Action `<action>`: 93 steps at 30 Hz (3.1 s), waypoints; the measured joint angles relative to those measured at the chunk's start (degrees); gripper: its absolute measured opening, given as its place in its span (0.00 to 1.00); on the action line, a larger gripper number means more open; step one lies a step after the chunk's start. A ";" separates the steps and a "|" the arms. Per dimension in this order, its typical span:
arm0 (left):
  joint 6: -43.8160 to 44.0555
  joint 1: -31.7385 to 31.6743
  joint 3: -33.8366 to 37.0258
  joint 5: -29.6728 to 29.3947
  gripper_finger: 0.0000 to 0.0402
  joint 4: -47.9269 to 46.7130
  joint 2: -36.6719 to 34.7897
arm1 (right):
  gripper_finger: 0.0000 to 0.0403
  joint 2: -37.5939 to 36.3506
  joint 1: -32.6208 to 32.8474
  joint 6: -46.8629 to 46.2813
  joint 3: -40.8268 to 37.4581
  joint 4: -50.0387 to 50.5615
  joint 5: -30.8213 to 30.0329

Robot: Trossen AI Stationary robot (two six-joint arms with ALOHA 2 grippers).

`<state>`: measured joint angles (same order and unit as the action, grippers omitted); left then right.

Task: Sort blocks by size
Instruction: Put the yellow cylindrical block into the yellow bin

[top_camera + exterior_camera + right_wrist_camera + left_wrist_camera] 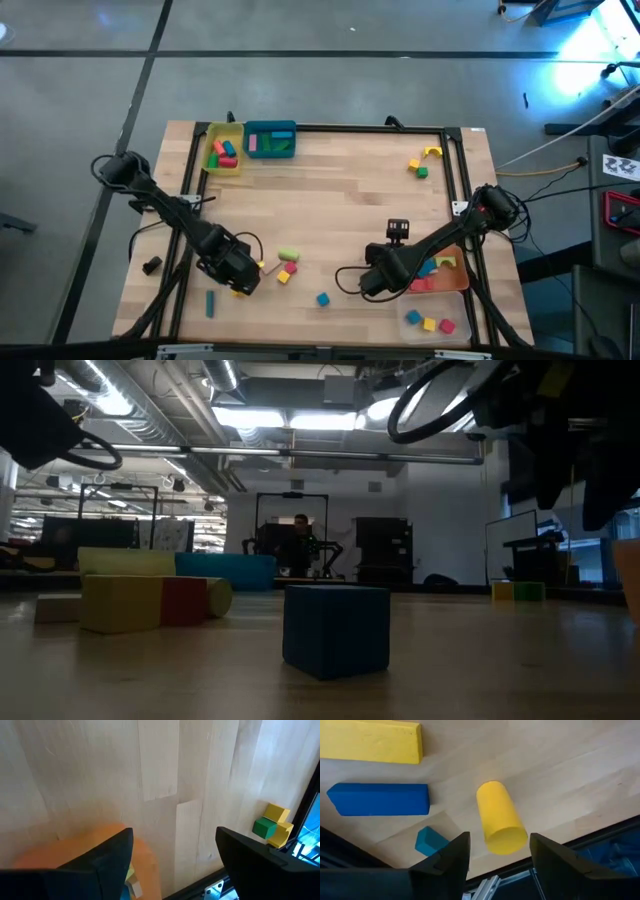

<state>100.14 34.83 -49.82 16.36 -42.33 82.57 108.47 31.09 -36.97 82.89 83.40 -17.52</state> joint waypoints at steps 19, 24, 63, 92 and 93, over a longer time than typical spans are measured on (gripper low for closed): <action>0.41 0.53 0.00 -1.79 0.48 1.55 0.91 | 0.71 0.00 0.00 0.02 0.00 -2.82 -0.02; 0.61 1.38 0.00 -2.93 0.48 1.47 0.91 | 0.71 0.00 0.00 0.02 0.00 -2.98 -0.02; 3.98 5.28 0.02 -8.68 0.48 1.48 1.09 | 0.71 0.00 0.07 0.00 -0.02 -5.62 -0.04; -5.62 3.02 0.07 -8.51 0.30 10.65 7.34 | 0.71 0.00 -0.02 6.05 -0.07 -12.40 -0.04; -7.06 2.12 0.07 -9.15 0.30 11.09 6.68 | 0.71 0.00 -0.01 7.87 -0.07 -14.13 -0.03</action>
<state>93.08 36.96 -49.76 7.21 -31.24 89.25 108.47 31.08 -29.10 82.83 69.26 -17.55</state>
